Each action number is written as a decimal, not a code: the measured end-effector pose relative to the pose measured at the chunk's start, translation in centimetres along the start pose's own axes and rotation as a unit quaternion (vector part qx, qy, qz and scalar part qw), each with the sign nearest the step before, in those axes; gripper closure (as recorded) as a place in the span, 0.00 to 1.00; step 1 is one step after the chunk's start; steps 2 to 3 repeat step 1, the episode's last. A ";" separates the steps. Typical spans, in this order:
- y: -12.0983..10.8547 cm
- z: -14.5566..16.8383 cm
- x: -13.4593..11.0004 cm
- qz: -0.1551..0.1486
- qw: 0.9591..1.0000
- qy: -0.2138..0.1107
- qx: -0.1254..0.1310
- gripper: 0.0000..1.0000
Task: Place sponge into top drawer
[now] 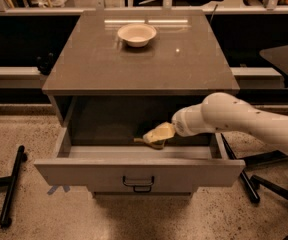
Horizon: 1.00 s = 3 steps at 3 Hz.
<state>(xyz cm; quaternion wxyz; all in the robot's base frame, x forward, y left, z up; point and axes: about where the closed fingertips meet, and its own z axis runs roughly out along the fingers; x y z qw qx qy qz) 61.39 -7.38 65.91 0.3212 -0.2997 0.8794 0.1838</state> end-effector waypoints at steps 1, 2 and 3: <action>-0.3 -4.6 -1.5 -0.009 0.999 -0.039 0.008 0.00; -0.3 -4.6 -1.5 -0.009 0.999 -0.039 0.008 0.00; -0.3 -4.6 -1.5 -0.009 0.999 -0.039 0.008 0.00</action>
Offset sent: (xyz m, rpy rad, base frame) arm 0.0000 0.0000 0.0000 0.0000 0.0000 0.0000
